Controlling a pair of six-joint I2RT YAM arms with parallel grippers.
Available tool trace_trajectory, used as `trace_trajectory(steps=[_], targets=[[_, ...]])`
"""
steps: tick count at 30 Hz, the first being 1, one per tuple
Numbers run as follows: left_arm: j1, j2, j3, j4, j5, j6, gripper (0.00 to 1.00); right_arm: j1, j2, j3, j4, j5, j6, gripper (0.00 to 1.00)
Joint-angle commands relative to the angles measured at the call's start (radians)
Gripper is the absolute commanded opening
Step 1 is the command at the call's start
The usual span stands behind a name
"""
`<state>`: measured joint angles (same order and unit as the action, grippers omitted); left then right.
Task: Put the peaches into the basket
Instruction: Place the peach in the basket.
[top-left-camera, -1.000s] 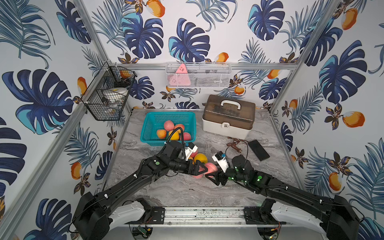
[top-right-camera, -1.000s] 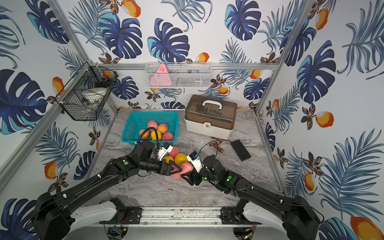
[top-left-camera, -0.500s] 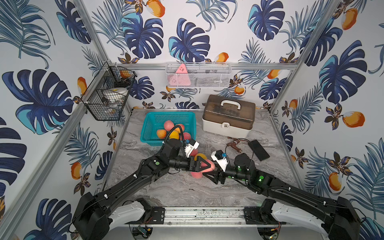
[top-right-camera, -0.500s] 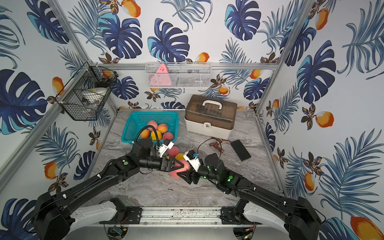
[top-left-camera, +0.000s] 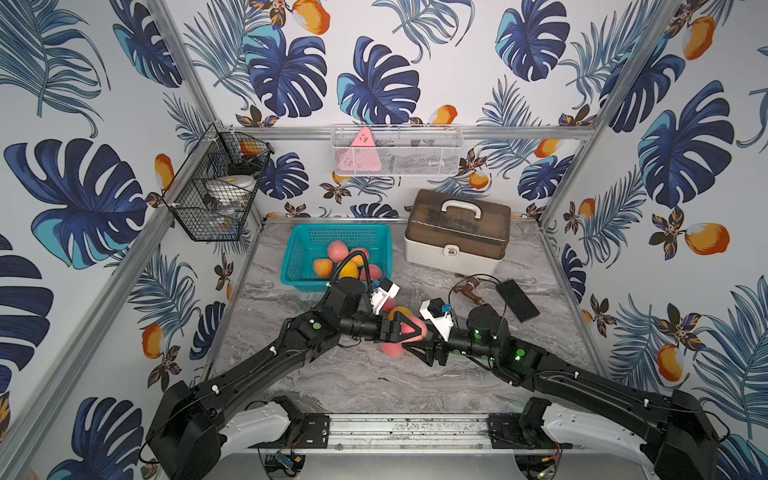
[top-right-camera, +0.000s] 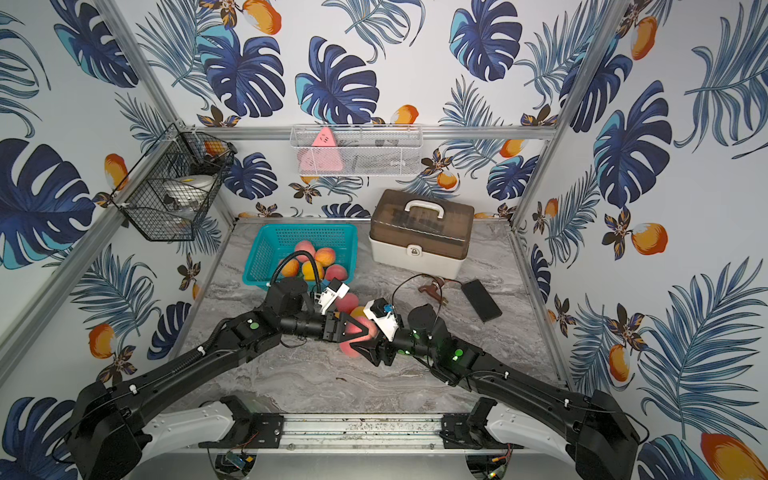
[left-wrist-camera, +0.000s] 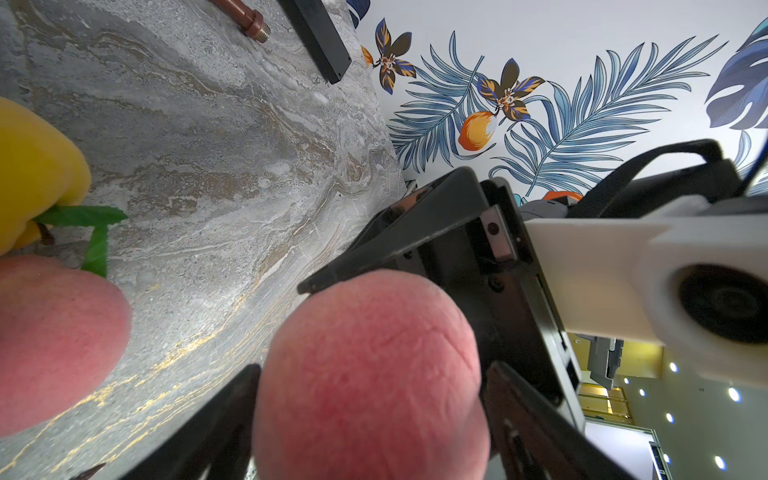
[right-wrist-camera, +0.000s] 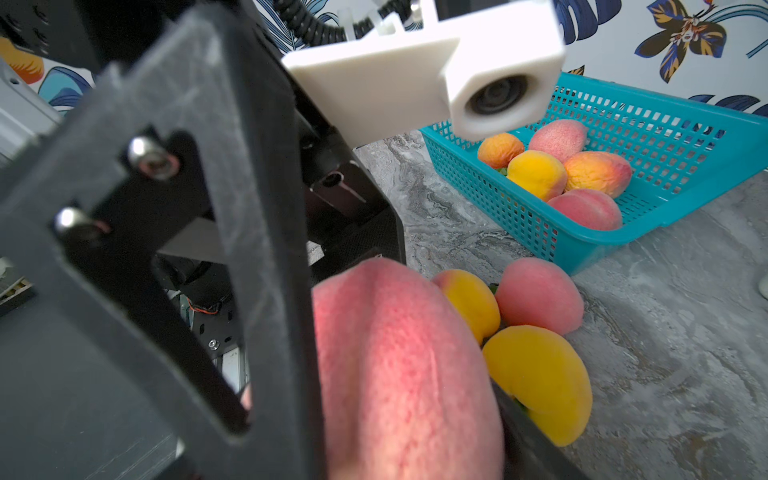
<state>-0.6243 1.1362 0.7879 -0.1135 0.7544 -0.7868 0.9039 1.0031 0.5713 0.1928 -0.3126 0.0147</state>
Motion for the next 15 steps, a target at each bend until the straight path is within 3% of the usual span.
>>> trace_trajectory(steps=[1, 8, 15], targets=[[-0.002, 0.005, 0.010, 0.031, 0.012, 0.001, 0.79, 0.003, 0.006, 0.012, 0.036, -0.013, -0.012, 0.75], [-0.002, 0.015, 0.008, 0.043, 0.007, -0.001, 0.67, 0.003, 0.015, 0.022, 0.017, 0.004, -0.004, 0.77], [-0.003, 0.020, 0.071, -0.123, -0.088, 0.111, 0.59, 0.003, 0.050, 0.062, -0.056, 0.055, 0.012, 0.94]])
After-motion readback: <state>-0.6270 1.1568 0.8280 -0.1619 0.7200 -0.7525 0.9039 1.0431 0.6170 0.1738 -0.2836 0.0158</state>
